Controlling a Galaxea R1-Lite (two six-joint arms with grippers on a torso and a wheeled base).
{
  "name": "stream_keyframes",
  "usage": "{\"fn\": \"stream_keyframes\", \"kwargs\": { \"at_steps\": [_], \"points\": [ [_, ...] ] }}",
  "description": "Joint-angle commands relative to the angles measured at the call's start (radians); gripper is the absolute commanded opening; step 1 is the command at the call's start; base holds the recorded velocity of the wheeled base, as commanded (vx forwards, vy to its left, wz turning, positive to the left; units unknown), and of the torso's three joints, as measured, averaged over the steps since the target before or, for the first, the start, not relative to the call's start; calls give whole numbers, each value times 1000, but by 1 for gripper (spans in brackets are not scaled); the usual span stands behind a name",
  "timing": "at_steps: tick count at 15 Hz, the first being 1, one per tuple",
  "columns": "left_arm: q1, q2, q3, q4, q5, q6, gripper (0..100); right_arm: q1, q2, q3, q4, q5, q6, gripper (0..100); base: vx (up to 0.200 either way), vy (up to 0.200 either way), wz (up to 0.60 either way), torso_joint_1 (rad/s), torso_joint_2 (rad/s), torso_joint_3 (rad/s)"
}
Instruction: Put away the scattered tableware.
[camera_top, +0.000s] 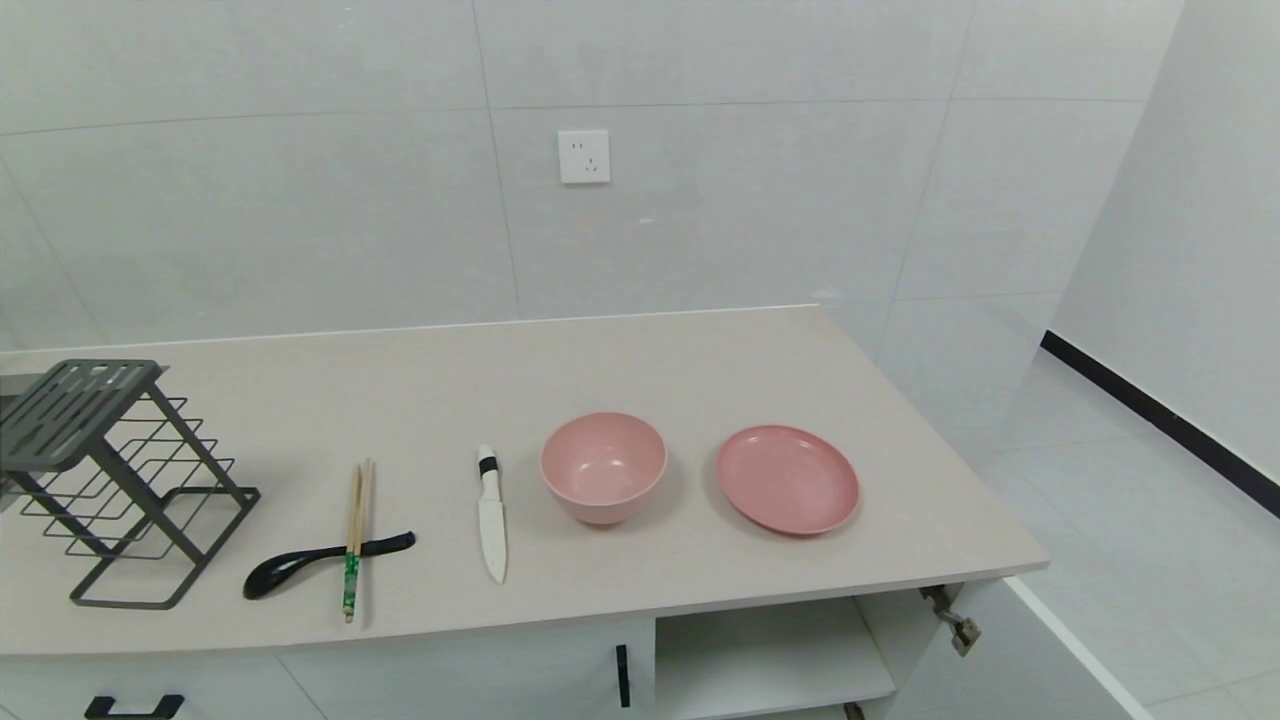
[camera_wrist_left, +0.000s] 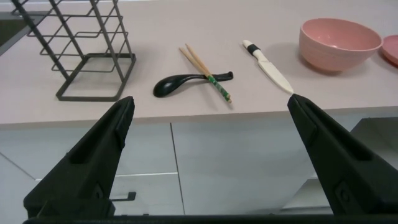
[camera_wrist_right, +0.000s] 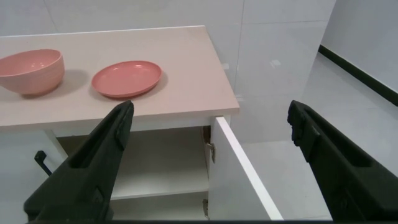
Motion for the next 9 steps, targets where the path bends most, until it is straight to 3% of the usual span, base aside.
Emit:
{"fn": "stream_keyframes", "kwargs": {
  "at_steps": [1,4,9],
  "points": [
    [0,2,0,0,0,1,100,0,0,0,0,0,-1,100,0,0,0,203,-7,198],
    [0,2,0,0,-3,0,100,0,0,0,0,0,1,100,0,0,0,180,-6,154],
    [20,6,0,-2,-5,0,100,0,0,2,-6,11,-65,100,0,0,0,10,0,11]
  ]
}}
